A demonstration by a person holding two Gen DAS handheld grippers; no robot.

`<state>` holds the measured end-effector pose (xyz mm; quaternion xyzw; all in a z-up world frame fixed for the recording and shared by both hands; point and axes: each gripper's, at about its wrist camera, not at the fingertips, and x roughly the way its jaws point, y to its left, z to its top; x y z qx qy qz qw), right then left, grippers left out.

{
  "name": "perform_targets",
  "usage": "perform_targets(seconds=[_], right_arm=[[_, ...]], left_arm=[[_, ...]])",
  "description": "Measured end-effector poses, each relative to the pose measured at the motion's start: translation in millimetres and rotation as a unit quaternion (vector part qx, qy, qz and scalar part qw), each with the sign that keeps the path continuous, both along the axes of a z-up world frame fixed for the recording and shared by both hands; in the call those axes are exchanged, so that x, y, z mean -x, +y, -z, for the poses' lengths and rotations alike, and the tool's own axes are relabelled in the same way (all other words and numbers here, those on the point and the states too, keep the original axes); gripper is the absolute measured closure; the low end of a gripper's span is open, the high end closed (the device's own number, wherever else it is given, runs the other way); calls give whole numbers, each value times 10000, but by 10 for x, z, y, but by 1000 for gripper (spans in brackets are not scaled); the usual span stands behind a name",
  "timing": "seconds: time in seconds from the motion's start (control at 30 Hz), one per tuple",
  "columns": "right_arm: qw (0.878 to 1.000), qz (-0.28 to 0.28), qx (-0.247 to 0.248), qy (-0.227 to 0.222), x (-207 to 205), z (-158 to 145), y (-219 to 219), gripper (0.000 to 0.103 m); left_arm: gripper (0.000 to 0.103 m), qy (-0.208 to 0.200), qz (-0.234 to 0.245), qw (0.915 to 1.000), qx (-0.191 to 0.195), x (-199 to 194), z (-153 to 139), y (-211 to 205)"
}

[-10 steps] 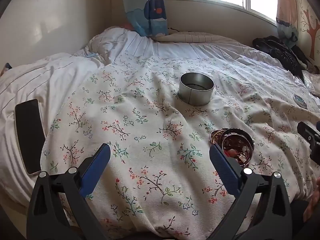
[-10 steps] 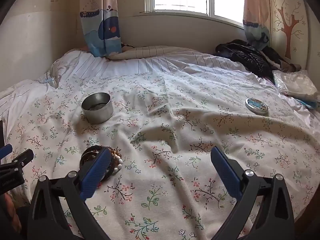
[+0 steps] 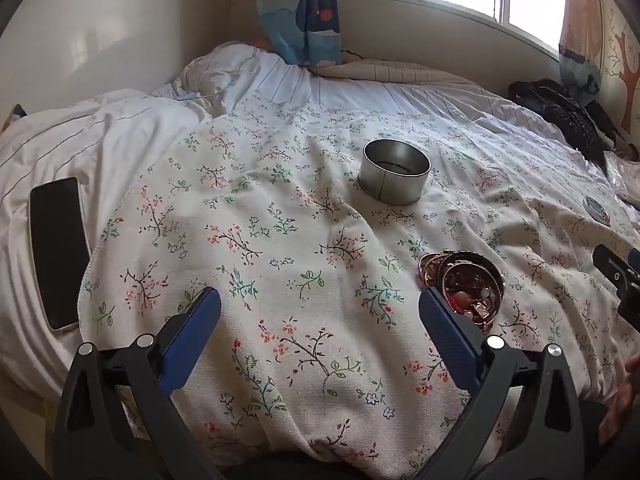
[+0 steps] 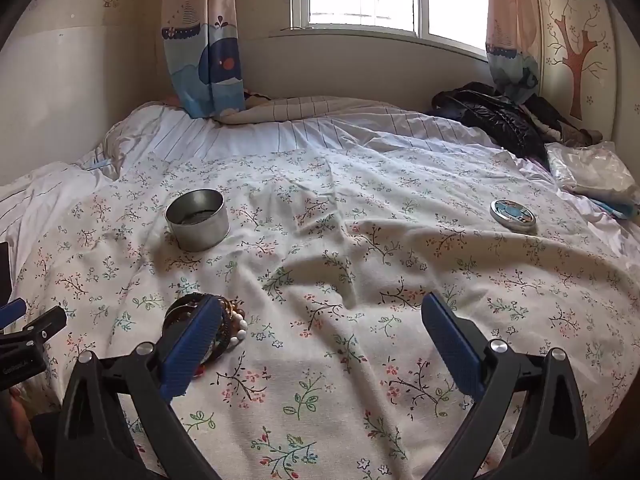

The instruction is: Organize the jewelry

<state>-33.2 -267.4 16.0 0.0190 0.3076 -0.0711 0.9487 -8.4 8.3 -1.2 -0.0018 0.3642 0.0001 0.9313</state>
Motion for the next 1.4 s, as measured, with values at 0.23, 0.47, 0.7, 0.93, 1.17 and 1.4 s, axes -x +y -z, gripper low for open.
perform_targets(seconds=[0.23, 0.47, 0.7, 0.93, 1.17, 1.4], right_arm=[[9999, -23, 79, 78, -33, 57, 47, 7], [9999, -59, 16, 124, -47, 86, 36, 7], [9998, -55, -100, 143, -62, 100, -4, 7], [9998, -53, -105, 138, -59, 102, -7, 7], [9999, -48, -81, 143, -60, 100, -6, 7], [9999, -45, -75, 141, -55, 103, -8, 7]], left_arm=[[8, -30, -15, 10000, -40, -17, -14, -26], [8, -76, 11, 9997, -234, -18, -11, -115], [8, -62, 9, 9995, -295, -33, 2, -136], [8, -67, 25, 9995, -320, -30, -2, -123], [8, -68, 19, 9995, -321, -33, -5, -137], [8, -78, 27, 9994, -328, -28, -6, -144]])
